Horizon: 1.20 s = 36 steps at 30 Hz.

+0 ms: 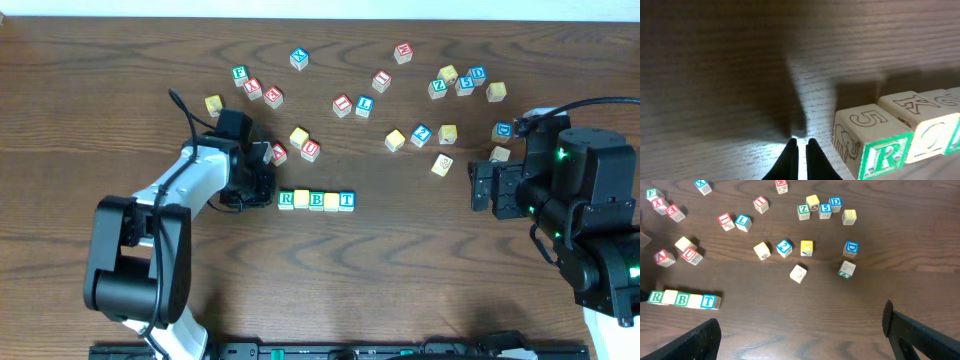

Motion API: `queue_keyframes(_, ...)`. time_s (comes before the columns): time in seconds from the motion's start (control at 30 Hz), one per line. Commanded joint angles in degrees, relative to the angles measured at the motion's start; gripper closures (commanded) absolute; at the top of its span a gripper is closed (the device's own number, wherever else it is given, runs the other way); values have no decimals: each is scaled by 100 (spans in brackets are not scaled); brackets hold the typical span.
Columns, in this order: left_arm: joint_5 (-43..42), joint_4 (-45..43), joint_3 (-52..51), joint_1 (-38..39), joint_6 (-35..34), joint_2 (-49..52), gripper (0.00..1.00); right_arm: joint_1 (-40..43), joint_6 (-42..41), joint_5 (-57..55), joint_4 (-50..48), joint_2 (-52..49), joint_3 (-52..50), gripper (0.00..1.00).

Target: Spell out ROBOT

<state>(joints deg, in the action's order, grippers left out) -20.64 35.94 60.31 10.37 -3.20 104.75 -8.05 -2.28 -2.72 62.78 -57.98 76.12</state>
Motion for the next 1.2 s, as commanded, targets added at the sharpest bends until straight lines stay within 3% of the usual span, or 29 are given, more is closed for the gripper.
queue_keyframes(0.0,44,-2,-96,11,-52,17,93,35,63,15,2,20,96,1)
queue_keyframes(0.87,85,-90,-68,367,-9,17,93,35,66,33,26,20,96,1)
queue_keyframes(1.17,81,-22,175,-109,-28,15,93,35,66,31,22,20,96,1)
